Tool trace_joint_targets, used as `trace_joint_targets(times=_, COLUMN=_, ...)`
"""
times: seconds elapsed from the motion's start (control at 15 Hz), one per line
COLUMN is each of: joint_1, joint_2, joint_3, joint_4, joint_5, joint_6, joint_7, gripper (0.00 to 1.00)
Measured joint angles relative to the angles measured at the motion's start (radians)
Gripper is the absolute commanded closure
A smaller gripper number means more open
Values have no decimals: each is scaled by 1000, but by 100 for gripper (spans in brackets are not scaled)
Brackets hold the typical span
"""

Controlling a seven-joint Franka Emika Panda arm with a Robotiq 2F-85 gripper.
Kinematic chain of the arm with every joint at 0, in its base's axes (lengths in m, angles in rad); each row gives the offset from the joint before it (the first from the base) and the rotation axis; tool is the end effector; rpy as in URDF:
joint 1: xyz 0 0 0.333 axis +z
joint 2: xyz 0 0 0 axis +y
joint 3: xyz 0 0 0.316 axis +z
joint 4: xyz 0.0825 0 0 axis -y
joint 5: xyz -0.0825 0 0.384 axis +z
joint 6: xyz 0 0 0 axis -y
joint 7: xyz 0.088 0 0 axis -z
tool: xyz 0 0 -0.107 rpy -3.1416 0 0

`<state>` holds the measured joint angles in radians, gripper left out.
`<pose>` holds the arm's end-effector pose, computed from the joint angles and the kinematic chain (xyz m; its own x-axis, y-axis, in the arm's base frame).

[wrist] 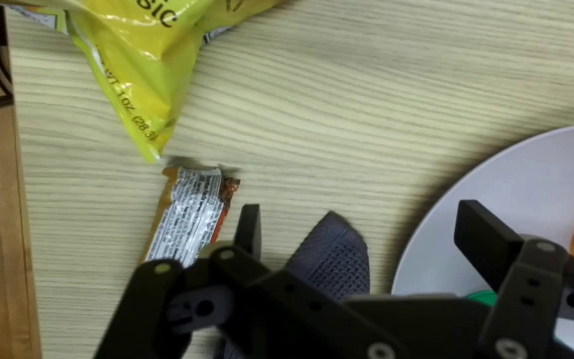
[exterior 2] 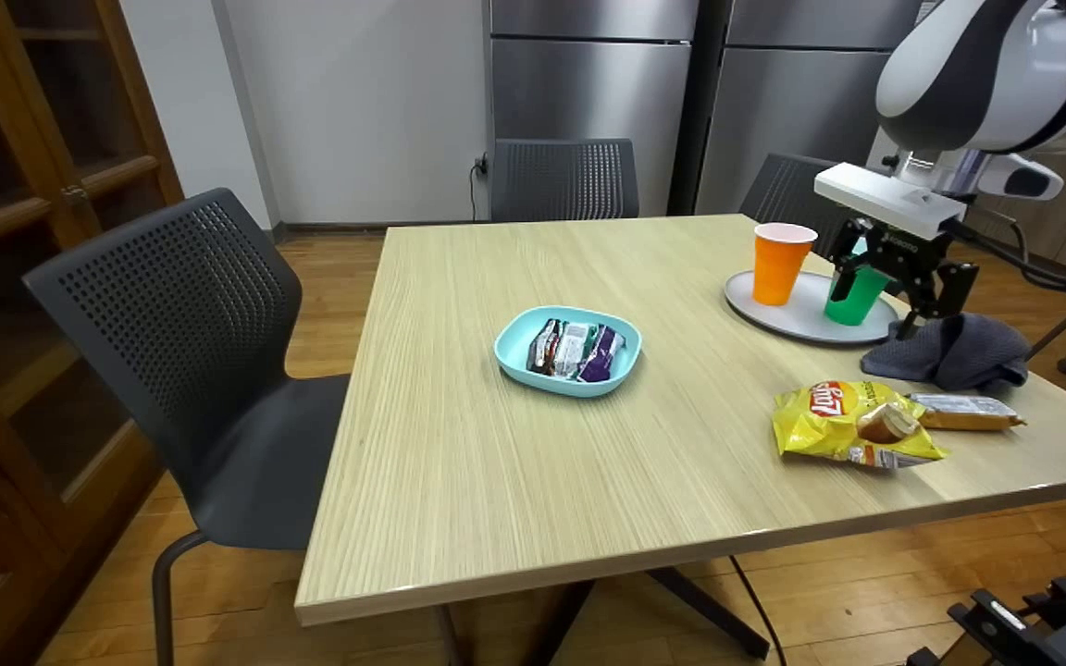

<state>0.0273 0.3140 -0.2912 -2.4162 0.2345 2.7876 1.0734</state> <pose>0.4786 -0.1461 0.1945 0.0321 -0.9990 0.0295 -0.9967 -0.0342 -0.0731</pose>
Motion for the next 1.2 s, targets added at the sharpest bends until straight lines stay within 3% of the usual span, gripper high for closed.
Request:
trace_joint_targets(times=0.67, joint_1=-53, joint_2=42, joint_3=-45, joint_4=-28, joint_5=16, joint_6=4, joint_7=147, gripper=0)
trace_joint_targets(times=1.2, joint_1=-66, joint_2=78, joint_3=-39, joint_4=-64, joint_5=30, joint_6=48, joint_7=171, gripper=0)
